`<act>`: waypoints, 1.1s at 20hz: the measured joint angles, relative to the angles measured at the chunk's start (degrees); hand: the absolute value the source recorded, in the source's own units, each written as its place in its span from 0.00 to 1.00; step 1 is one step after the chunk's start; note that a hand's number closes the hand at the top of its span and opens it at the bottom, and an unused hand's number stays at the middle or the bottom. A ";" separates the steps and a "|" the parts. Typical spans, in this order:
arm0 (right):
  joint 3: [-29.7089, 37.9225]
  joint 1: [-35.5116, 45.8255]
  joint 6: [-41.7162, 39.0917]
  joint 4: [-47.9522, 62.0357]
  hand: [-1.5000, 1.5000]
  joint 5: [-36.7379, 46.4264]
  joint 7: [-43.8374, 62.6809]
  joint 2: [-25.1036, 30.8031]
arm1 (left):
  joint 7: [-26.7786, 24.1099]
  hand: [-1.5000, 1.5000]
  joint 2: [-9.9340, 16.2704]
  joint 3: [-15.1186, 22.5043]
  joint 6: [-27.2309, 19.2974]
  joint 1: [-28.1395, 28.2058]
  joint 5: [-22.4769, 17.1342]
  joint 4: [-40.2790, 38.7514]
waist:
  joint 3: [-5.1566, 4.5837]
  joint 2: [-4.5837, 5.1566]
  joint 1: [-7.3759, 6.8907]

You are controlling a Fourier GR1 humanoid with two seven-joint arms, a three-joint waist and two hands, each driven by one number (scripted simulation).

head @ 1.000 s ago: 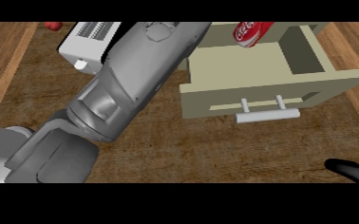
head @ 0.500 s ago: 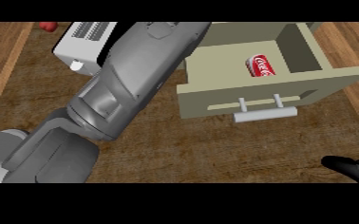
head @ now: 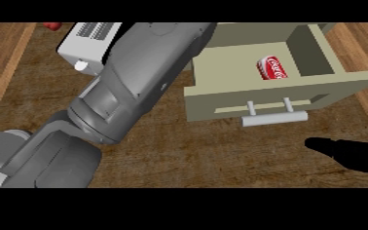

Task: Pick up the can, place it into the drawer and close the drawer

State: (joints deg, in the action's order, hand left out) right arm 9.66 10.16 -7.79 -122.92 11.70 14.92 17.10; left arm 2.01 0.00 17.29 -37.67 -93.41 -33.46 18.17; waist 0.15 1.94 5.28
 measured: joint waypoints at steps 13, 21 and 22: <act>-12.75 7.97 6.00 19.93 0.00 24.68 -8.91 1.46 | -1.86 0.00 0.09 0.48 0.44 -1.13 -1.09 -1.63 | -0.05 -0.63 -3.55; -17.98 15.32 14.54 39.47 0.00 37.70 -12.99 -1.49 | -1.94 0.00 1.35 -0.83 2.93 -0.77 -0.69 -1.75 | -0.08 -0.94 -5.35; -17.97 16.47 15.38 41.55 0.00 38.42 -13.37 -1.95 | -1.90 0.00 1.81 -1.03 3.22 -0.14 -0.61 -1.44 | -0.08 -1.06 -5.51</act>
State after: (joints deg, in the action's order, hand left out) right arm -8.31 26.64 7.59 -81.38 50.12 1.56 15.15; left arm 0.11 1.82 16.26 -34.45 -93.56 -34.07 16.74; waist 0.07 0.88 -0.24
